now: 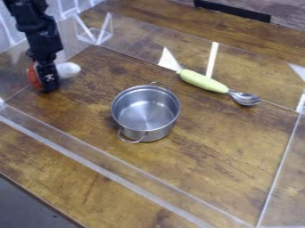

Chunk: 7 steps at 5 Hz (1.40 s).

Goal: Put the mushroom in the silver pot

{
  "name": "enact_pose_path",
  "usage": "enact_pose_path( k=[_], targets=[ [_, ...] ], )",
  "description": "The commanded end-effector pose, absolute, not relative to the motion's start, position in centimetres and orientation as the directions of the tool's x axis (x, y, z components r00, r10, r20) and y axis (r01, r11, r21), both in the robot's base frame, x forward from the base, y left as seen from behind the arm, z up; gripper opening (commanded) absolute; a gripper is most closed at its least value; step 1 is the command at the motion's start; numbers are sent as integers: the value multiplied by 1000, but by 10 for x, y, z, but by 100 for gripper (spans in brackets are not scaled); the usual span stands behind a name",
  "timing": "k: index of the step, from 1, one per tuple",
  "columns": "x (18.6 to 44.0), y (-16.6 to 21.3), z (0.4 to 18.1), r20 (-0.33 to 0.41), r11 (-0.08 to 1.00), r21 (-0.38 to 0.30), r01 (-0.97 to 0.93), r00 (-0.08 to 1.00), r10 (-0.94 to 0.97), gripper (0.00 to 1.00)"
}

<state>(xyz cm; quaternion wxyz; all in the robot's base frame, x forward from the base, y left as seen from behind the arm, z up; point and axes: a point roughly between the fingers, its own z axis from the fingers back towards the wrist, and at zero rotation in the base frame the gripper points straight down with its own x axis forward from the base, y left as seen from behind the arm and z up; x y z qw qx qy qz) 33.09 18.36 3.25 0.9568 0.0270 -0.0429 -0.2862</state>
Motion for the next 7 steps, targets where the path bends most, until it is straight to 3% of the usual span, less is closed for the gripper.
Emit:
enact_pose_path(
  k=[1,2,5,6,7],
  targets=[
    [343,199,46,106,888,116,445,883,-457,0],
    [348,204,47,112,930,107,351,925,-362,0],
    [354,204,68,108,908,87,411,902,-419,0],
    [349,201,62,108,924,78,375,918,-382,0],
    [344,187,97,115,934,113,340,929,-352,0]
  ],
)
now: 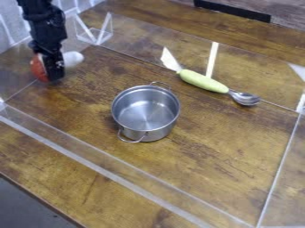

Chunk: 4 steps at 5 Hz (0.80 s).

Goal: Put the mushroom in the silver pot

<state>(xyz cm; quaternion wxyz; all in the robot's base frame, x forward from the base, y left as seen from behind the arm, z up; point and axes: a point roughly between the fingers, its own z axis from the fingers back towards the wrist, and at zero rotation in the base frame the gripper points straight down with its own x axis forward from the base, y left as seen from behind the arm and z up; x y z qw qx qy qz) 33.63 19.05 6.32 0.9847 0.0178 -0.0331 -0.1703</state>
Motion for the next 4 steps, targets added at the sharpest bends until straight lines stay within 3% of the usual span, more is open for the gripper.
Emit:
enact_pose_path(
  k=[1,2,4],
  targets=[
    [338,174,130,130,940,145,310,935,-329,0],
    [330,155,161,155,944,166,286,938,-312,0],
    [310,97,162,199,980,102,172,962,-189,0]
  ],
)
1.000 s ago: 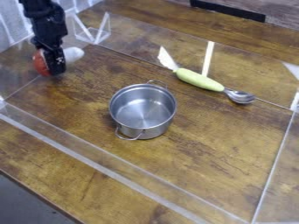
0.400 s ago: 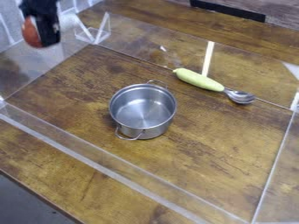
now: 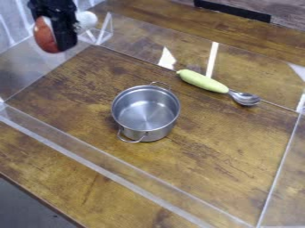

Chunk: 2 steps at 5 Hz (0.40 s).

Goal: Put the mushroom in the silver pot

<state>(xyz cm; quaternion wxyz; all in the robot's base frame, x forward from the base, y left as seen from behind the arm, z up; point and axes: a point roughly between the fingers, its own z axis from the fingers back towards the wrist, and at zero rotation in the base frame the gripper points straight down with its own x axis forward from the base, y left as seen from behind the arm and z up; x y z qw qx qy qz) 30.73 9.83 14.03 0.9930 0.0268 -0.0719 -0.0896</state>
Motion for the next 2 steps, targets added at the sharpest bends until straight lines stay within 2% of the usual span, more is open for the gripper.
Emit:
enact_pose_path(
  k=[1,2],
  targets=[
    [307,54,156,216,983,57,175,959,-183,0],
    [309,16,133,211,977,6,214,955,-210,0]
  ],
)
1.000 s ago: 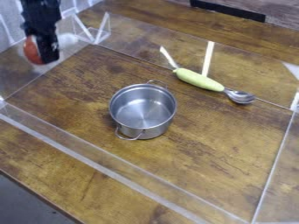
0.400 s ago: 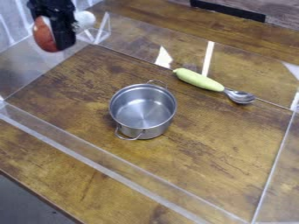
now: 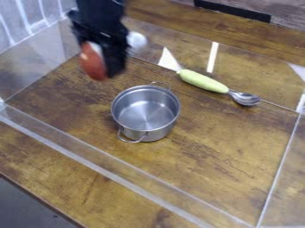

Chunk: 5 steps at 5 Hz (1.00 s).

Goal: Put the mushroom in the silver pot

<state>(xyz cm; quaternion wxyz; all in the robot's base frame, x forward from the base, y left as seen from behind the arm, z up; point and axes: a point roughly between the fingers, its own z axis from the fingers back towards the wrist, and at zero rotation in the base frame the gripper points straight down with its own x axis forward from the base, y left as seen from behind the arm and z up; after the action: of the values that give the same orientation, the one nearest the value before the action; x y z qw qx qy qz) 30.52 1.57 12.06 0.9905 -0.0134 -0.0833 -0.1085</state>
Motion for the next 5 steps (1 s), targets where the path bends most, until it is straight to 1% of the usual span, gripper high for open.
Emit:
enact_pose_path(
  k=[1,2,3,4,5],
  targets=[
    [312,-2,107,199,980,-27,196,962,-187,0],
    [319,0,90,183,984,-29,177,969,-169,0],
    [331,5,79,168,986,-32,161,974,-154,0],
    [338,24,76,166,981,-25,193,968,-186,0],
    [343,42,69,162,978,-22,208,966,-202,100]
  ],
)
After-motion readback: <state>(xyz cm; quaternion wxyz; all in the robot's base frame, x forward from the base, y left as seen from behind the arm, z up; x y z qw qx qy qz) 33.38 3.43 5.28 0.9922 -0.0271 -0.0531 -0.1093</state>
